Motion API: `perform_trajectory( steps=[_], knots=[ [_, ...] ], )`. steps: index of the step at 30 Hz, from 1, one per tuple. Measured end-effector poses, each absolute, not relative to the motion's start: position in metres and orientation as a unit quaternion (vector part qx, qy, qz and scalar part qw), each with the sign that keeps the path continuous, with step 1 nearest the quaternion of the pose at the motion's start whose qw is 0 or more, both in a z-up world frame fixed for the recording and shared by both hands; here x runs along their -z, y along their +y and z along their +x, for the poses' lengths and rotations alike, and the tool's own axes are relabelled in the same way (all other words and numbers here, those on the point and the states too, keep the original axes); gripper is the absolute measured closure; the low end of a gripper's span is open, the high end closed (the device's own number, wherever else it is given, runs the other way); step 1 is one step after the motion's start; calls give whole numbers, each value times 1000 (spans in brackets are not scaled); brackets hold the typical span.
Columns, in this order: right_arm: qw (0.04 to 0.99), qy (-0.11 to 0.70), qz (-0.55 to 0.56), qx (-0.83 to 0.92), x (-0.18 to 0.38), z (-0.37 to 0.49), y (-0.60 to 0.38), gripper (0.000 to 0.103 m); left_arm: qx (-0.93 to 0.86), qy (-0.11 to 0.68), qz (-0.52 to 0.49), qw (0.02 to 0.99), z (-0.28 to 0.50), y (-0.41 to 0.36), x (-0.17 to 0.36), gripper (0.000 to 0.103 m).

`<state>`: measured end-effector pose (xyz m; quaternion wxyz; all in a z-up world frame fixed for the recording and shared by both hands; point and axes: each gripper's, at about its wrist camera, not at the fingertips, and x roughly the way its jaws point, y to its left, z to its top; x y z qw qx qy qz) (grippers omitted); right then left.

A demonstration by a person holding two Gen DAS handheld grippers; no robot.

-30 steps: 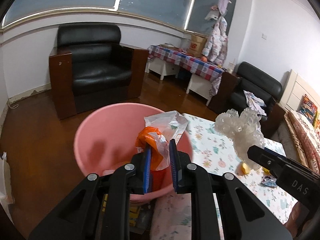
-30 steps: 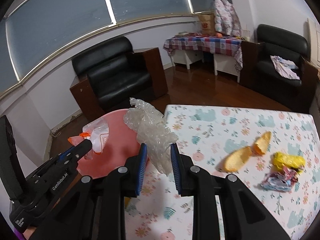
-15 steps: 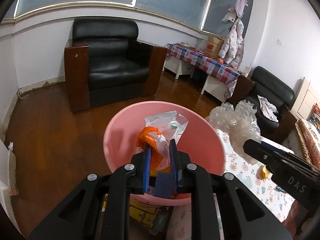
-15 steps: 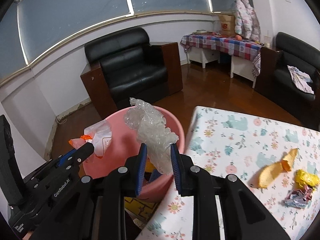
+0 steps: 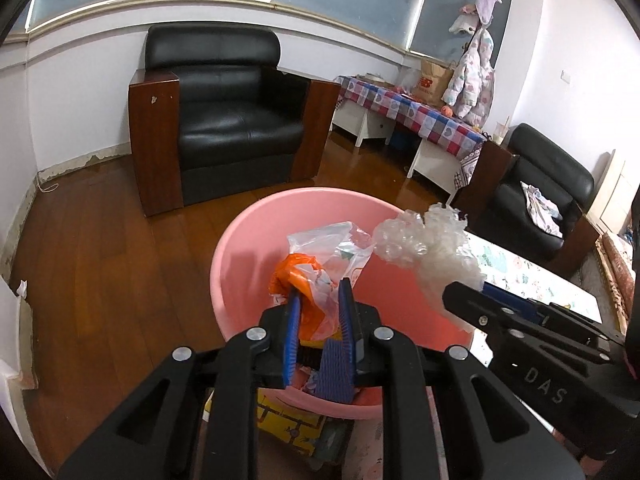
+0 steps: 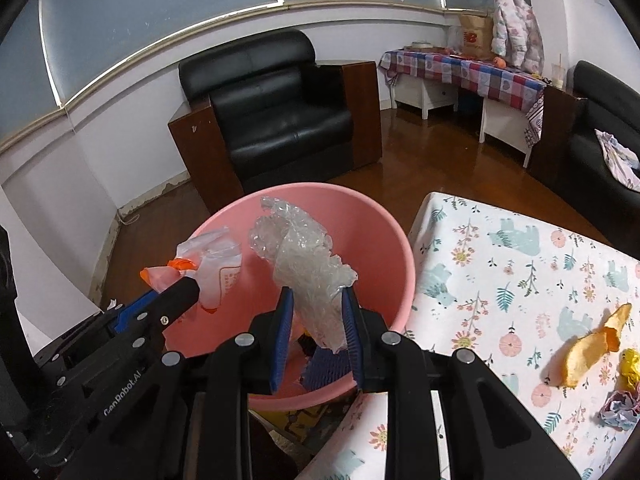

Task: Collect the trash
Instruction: 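Open both grippers over the pink bucket to drop the bag and bubble wrap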

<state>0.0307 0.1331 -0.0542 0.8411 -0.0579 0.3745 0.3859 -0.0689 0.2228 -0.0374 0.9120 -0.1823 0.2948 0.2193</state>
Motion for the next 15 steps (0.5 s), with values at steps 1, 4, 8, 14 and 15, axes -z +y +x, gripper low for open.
perform_trajectory(
  steps=[1, 4, 8, 14, 15],
  knots=[
    [841, 375, -59, -387, 55, 31, 133, 78, -220, 295, -182, 912, -67, 224, 37, 86],
    [839, 378, -57, -388, 59, 33, 135, 78, -221, 299, -183, 910, -65, 225, 39, 86],
    [838, 382, -53, -386, 63, 36, 136, 78, -222, 301, -186, 909, -63, 227, 42, 83],
    [835, 384, -49, -391, 64, 37, 137, 77, -220, 304, -183, 909, -62, 226, 43, 79],
    [832, 387, -48, -395, 65, 38, 138, 75, -218, 304, -184, 909, -62, 226, 43, 76]
  ],
)
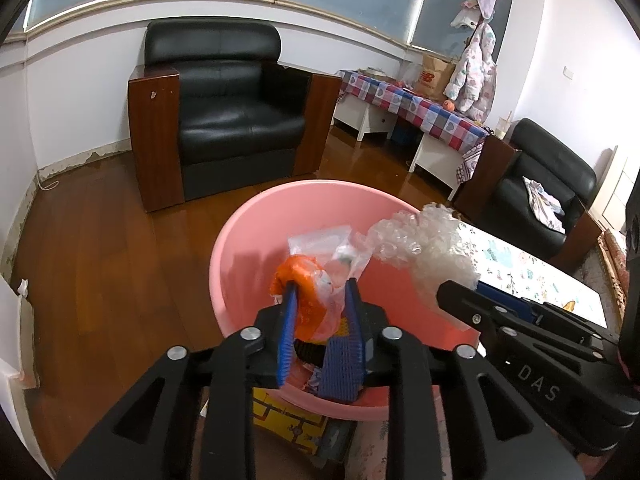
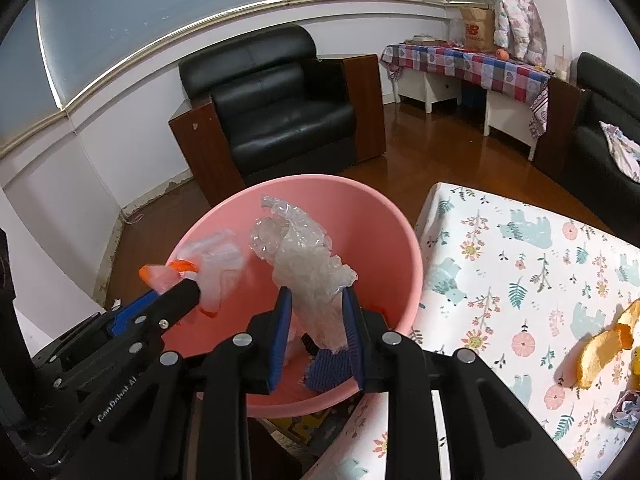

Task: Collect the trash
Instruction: 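Open both grippers over the pink bucket to drop the bag and bubble wrap, then move both grippers away from the bucket back over the table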

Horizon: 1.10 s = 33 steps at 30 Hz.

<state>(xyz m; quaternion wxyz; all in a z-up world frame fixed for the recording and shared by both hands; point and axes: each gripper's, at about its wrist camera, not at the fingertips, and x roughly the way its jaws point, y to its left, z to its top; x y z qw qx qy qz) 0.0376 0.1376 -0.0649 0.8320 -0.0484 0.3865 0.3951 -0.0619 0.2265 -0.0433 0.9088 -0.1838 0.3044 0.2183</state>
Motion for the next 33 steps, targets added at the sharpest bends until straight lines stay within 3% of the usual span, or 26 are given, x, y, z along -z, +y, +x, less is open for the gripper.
perform_trajectory(
  steps=[5, 33],
  knots=[
    [829, 387, -46, -402, 65, 40, 138, 66, -216, 303, -188, 909, -64, 228, 44, 71],
    [847, 361, -9, -389, 44, 27, 84, 66, -203, 284, -168, 922, -73, 202, 23, 71]
  ],
)
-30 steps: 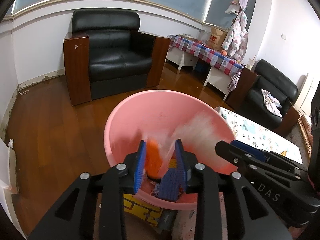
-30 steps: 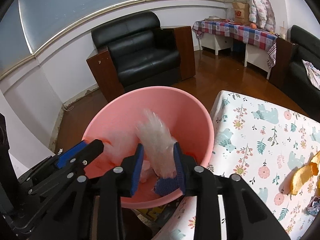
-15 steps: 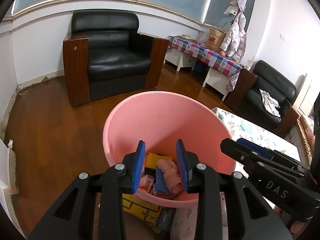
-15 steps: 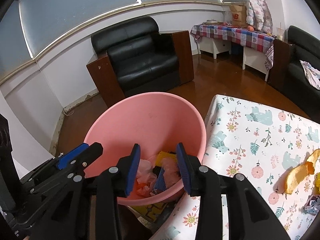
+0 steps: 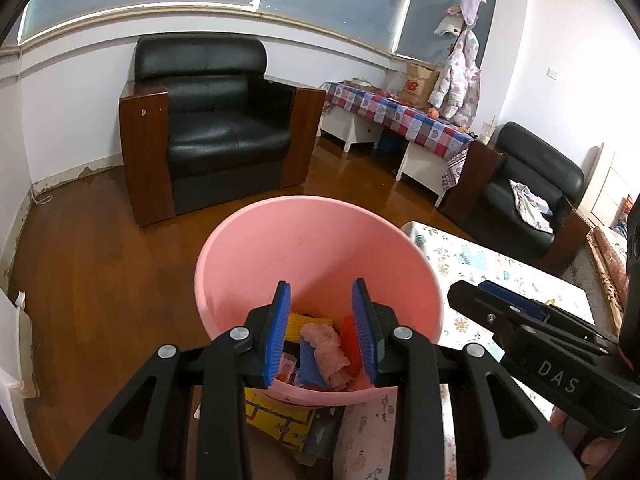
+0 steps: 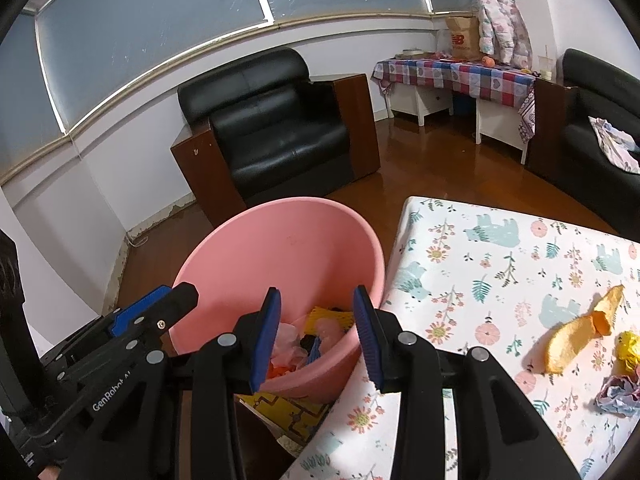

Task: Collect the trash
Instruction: 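Move both grippers away from the bucket back over the table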

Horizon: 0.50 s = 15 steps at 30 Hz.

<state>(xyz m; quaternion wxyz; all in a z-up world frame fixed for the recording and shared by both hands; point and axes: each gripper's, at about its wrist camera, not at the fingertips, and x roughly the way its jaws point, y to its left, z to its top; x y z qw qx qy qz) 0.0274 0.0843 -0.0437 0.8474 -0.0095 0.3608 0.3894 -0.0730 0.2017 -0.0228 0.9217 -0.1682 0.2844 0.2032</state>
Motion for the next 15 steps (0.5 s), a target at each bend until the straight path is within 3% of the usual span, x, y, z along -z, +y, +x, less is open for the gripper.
perform_trajectory(
  steps=[15],
  knots=[
    [854, 350, 15, -385, 31, 21, 55, 66, -192, 281, -145, 929, -74, 178, 11, 71]
  ],
)
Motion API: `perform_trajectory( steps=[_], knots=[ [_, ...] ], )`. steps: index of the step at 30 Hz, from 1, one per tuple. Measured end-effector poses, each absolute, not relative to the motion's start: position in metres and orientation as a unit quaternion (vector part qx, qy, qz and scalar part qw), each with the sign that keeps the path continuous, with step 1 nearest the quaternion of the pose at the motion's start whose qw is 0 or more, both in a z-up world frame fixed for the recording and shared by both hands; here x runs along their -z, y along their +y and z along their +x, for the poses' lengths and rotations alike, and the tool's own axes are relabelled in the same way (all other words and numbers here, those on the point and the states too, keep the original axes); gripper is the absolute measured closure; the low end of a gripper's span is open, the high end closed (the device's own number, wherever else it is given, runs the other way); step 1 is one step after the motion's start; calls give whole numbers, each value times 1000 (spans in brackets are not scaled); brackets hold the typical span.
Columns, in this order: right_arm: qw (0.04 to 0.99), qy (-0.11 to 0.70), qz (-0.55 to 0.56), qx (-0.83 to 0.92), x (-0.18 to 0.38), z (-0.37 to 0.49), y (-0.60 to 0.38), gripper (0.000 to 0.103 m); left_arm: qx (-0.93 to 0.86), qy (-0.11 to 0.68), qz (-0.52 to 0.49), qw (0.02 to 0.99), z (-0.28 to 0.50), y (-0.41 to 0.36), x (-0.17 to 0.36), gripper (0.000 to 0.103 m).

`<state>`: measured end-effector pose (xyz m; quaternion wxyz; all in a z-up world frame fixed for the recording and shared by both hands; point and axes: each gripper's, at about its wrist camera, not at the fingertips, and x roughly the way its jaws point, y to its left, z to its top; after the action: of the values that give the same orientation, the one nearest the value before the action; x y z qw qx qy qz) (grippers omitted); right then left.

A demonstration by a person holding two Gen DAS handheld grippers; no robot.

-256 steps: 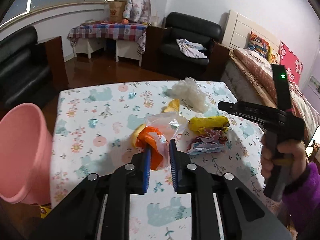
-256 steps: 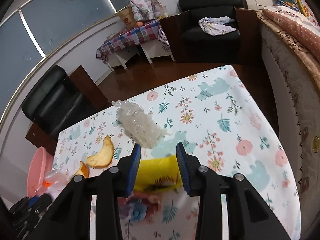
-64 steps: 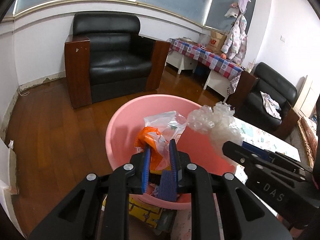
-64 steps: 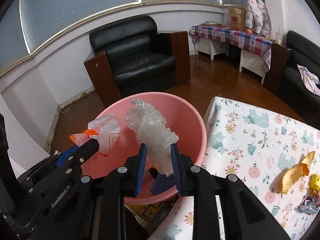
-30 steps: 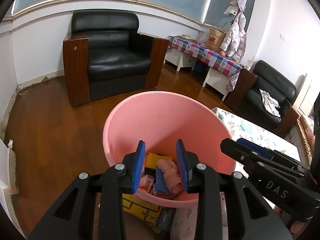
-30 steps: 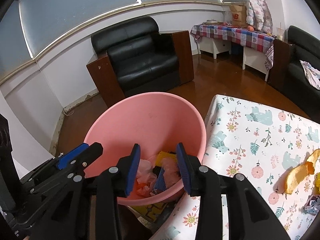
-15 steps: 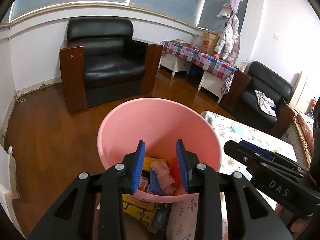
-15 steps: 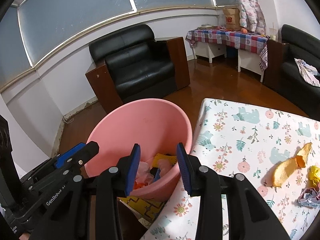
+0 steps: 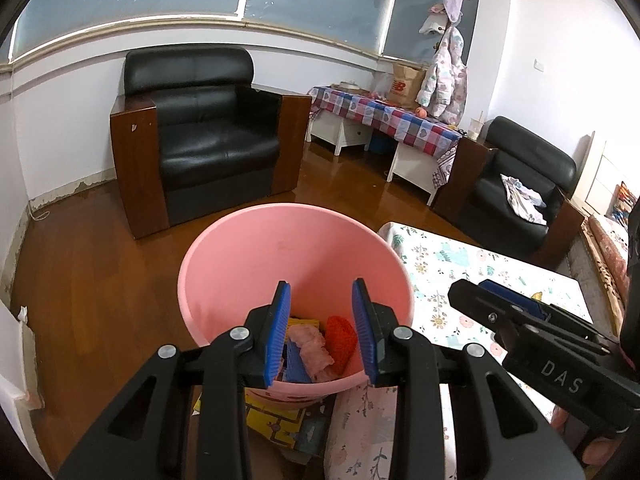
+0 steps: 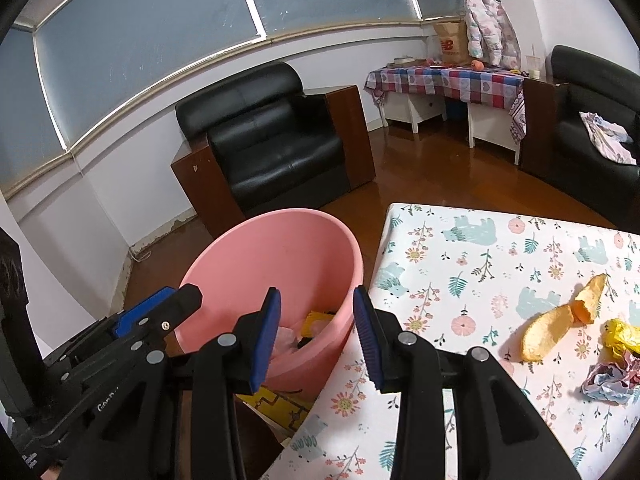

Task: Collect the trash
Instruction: 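Move both grippers away from the bucket back over the table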

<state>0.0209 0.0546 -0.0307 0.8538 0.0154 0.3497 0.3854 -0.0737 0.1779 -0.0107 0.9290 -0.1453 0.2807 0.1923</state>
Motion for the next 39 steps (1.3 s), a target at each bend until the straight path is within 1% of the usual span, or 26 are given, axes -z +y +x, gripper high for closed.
perform_trajectory(
  steps=[39],
  knots=[
    [880, 339, 97, -317, 29, 30, -80, 66, -112, 299, -79, 944, -36, 90, 6, 71]
  ],
)
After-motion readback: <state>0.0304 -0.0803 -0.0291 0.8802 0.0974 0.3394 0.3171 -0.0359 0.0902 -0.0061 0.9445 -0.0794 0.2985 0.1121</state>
